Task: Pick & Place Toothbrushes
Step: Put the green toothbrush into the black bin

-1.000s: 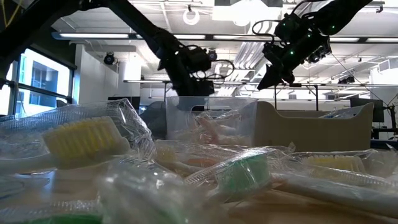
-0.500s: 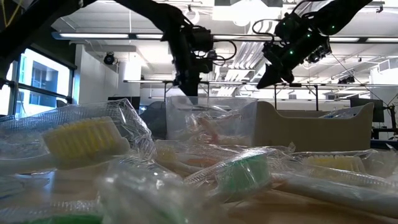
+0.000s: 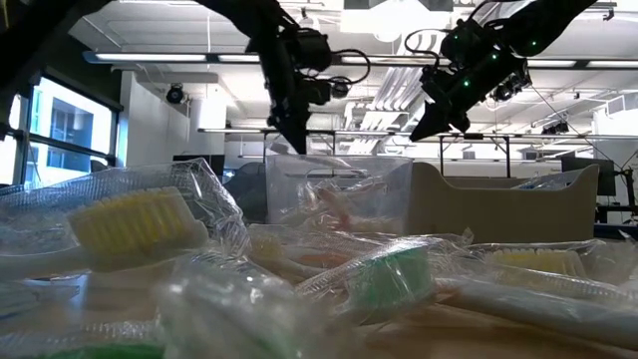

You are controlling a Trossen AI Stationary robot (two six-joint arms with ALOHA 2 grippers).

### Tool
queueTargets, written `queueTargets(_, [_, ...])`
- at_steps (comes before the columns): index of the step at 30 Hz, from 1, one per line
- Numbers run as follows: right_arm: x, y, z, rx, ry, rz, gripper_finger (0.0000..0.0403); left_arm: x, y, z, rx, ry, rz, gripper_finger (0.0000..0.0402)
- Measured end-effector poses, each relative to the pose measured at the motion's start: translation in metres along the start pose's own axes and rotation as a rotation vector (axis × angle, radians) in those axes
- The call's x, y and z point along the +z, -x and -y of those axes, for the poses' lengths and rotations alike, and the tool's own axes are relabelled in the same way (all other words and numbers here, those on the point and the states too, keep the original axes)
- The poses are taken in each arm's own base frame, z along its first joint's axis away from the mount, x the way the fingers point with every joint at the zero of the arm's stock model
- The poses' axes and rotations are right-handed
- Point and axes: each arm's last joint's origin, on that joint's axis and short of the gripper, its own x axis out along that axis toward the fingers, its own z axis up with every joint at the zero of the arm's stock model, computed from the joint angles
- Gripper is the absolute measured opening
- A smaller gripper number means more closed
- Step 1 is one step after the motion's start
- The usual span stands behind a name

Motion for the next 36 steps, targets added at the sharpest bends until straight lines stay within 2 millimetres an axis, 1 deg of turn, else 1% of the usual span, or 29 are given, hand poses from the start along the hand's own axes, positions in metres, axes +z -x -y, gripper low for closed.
queueTargets(5, [0.000, 0.000, 0.000, 0.000, -0.007, 0.000, 0.0002, -0.025, 0.022, 0.003, 0.002, 0.038, 0.043, 0.0000])
queueTargets(9, [0.000, 0.000, 0.000, 0.000, -0.009, 0.000, 0.0002, -0.053, 0.037, 0.011, -0.007, 0.060, 0.084, 0.0000])
queueTargets(16, [0.001, 0.000, 0.000, -0.001, -0.007, 0.012, 0.0002, -0.115, 0.064, 0.032, -0.029, 0.159, 0.150, 0.0000])
queueTargets(20, [0.003, 0.000, 0.000, -0.003, -0.004, 0.025, 0.0002, -0.149, 0.074, 0.052, -0.072, 0.169, 0.241, 0.0000])
queueTargets(24, [0.003, 0.000, 0.000, -0.003, -0.003, 0.030, 0.0002, -0.179, 0.079, 0.078, -0.153, 0.135, 0.319, 0.0000])
queueTargets(26, [0.003, 0.000, 0.000, -0.003, -0.004, 0.030, 0.0002, -0.193, 0.078, 0.091, -0.195, 0.114, 0.334, 0.0000])
queueTargets(28, [0.003, 0.000, 0.000, -0.003, -0.003, 0.030, 0.0002, -0.206, 0.076, 0.101, -0.207, 0.130, 0.343, 0.0000])
queueTargets(32, [0.004, 0.000, 0.000, -0.004, -0.001, 0.039, 0.0002, -0.225, 0.066, 0.115, -0.172, 0.190, 0.339, 0.0000])
queueTargets(36, [0.005, 0.000, 0.000, -0.005, 0.001, 0.051, 0.0002, -0.238, 0.056, 0.124, -0.139, 0.249, 0.321, 0.0000])
